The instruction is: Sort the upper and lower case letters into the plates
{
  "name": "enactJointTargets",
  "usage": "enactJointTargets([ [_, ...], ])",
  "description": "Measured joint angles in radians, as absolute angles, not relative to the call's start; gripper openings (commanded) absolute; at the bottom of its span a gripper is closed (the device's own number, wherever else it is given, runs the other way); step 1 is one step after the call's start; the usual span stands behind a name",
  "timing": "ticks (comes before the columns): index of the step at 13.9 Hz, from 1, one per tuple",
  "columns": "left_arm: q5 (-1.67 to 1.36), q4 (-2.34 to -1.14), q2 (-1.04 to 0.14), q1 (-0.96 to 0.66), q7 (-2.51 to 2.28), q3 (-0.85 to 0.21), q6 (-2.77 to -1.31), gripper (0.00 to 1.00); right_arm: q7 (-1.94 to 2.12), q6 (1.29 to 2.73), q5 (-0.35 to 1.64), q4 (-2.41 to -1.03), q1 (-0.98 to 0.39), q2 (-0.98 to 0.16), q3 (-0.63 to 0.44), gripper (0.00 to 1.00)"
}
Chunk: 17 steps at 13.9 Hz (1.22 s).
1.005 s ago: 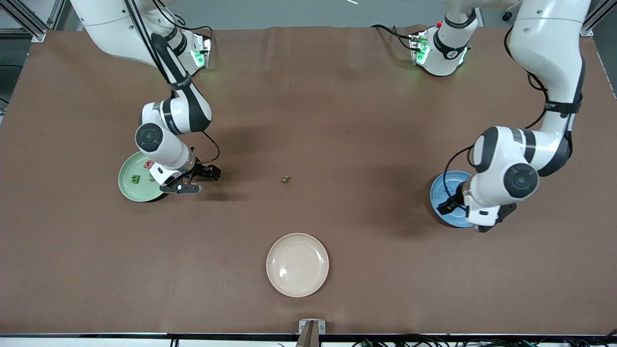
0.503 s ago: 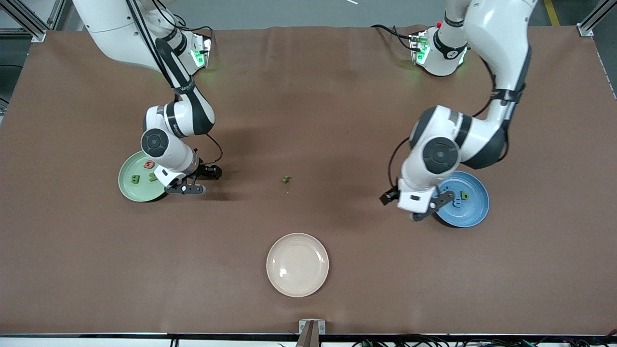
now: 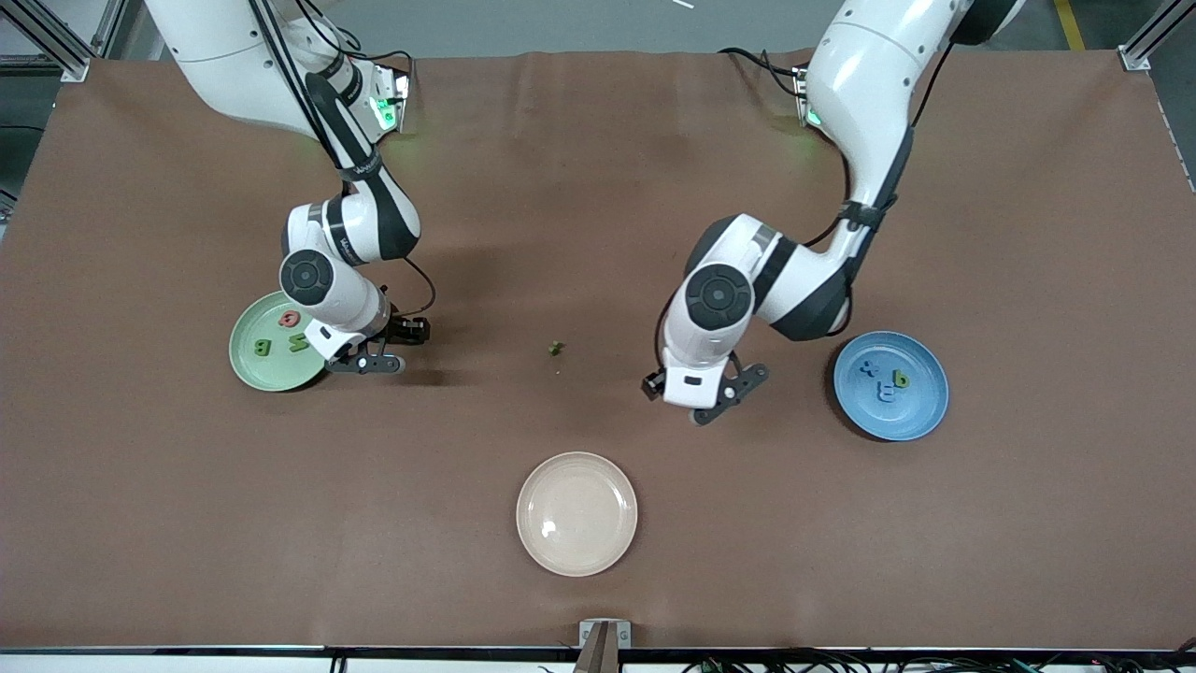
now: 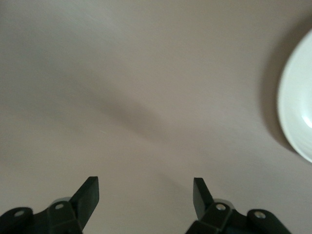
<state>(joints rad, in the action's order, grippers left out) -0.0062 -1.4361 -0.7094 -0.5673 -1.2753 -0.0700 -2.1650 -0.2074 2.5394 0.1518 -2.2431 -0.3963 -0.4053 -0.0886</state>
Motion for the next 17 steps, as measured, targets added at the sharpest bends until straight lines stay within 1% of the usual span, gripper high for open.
enactJointTargets([
  [2, -0.008, -1.42, -0.749, -0.612, -1.382, -0.071, -2.253, 0.75, -0.208, 2.539, 0.152, -2.243, -0.397, -0.405, -0.089, 0.59],
  [3, -0.008, -1.405, -0.767, -0.636, -1.442, -0.07, -2.284, 0.75, -0.208, 2.539, 0.152, -2.243, -0.397, -0.405, -0.089, 0.59],
  [8, -0.009, -1.318, -0.836, -0.716, -1.701, -0.071, -2.364, 0.74, -0.211, 2.539, 0.152, -2.244, -0.402, -0.405, -0.089, 0.44],
  [10, -0.011, -1.311, -0.863, -0.748, -1.782, -0.072, -2.425, 0.72, -0.212, 2.539, 0.152, -2.244, -0.403, -0.405, -0.089, 0.35],
  [11, -0.011, -1.31, -0.876, -0.762, -1.821, -0.072, -2.457, 0.69, -0.213, 2.539, 0.152, -2.244, -0.404, -0.405, -0.089, 0.31],
  [12, -0.011, -1.309, -0.887, -0.773, -1.846, -0.072, -2.479, 0.67, -0.214, 2.539, 0.152, -2.244, -0.404, -0.405, -0.089, 0.25],
  [13, -0.011, -1.308, -0.896, -0.783, -1.858, -0.072, -2.487, 0.67, -0.214, 2.539, 0.152, -2.243, -0.404, -0.405, -0.089, 0.18],
  [14, -0.011, -1.308, -0.906, -0.793, -1.864, -0.073, -2.488, 0.67, -0.215, 2.539, 0.152, -2.242, -0.404, -0.405, -0.089, 0.15],
  [15, -0.011, -1.308, -0.916, -0.803, -1.866, -0.073, -2.489, 0.67, -0.215, 2.539, 0.152, -2.242, -0.404, -0.405, -0.089, 0.13],
  [17, -0.011, -1.308, -0.935, -0.814, -1.867, -0.073, -2.489, 0.67, -0.216, 2.536, 0.152, -2.24, -0.404, -0.404, -0.089, 0.13],
])
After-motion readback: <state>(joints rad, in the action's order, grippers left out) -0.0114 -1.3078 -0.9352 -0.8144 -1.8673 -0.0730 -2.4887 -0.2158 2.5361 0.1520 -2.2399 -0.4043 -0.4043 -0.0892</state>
